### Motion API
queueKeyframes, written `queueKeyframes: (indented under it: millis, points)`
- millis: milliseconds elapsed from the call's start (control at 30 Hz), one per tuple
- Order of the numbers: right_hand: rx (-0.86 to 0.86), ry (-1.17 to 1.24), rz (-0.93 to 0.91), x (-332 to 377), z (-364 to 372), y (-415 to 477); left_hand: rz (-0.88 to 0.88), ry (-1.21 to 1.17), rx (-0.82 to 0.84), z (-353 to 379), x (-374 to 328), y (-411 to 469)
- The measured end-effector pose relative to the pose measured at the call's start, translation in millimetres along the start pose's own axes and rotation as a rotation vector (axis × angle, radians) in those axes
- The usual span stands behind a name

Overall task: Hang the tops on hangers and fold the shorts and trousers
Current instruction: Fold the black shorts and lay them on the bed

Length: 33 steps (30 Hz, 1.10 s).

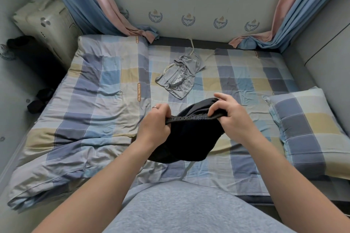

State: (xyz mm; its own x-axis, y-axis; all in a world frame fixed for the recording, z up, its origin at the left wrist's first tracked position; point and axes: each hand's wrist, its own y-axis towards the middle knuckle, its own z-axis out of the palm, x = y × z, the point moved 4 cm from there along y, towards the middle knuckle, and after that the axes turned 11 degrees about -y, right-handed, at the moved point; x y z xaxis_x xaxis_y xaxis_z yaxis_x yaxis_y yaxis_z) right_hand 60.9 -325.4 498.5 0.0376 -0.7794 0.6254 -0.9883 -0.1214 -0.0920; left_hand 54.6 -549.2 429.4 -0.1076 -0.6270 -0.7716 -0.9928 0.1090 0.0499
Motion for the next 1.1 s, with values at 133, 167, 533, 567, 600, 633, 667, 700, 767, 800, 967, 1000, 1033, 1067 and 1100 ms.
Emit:
queueKeyframes:
  millis: [133,167,533,567,600,633,667,700,767,800,967,1000,1033,1067,1100]
  points:
    - [-0.076,0.025,0.089,-16.0,9.0,2.1,-0.068,0.059,-0.104,-11.7,17.9,0.4]
    - [-0.107,0.038,0.122,-21.0,9.2,2.3,-0.11,0.078,-0.125,-15.2,25.1,-0.4]
    - [-0.219,-0.249,0.401,-83.6,15.0,8.9,-0.52,0.053,-0.095,-49.2,85.8,3.3]
    - [-0.201,-0.204,0.439,-88.5,15.9,9.9,-0.562,0.024,-0.065,-50.9,89.3,4.5]
    - [-0.176,-0.128,0.474,-92.7,17.3,11.1,-0.588,-0.011,-0.028,-51.6,93.7,6.2]
    - [-0.149,-0.034,0.509,-96.3,19.3,12.8,-0.608,-0.049,0.012,-52.1,96.8,7.8]
    - [-0.12,0.071,0.553,-99.3,21.8,14.4,-0.621,-0.086,0.041,-51.8,100.1,9.3]
    - [-0.087,0.191,0.607,-101.7,25.1,15.5,-0.639,-0.124,0.063,-51.1,101.7,9.4]
    - [-0.025,0.439,0.719,-103.0,32.6,15.9,-0.677,-0.212,0.098,-45.7,103.4,7.7]
    - [-0.004,0.527,0.764,-102.9,36.6,16.5,-0.691,-0.269,0.123,-41.5,103.3,6.0]
    - [0.033,0.611,0.715,-97.1,49.1,22.4,-0.669,-0.309,0.317,-20.1,92.0,1.0]
    - [0.023,0.626,0.673,-94.4,48.2,23.3,-0.653,-0.288,0.35,-17.7,89.6,-1.0]
    - [0.017,0.632,0.629,-92.3,46.5,23.8,-0.633,-0.243,0.381,-15.7,88.7,-2.8]
    - [0.013,0.617,0.585,-91.0,44.0,24.1,-0.612,-0.19,0.399,-14.7,88.4,-4.6]
    - [0.015,0.572,0.542,-90.2,40.9,24.2,-0.59,-0.135,0.39,-15.3,86.7,-5.3]
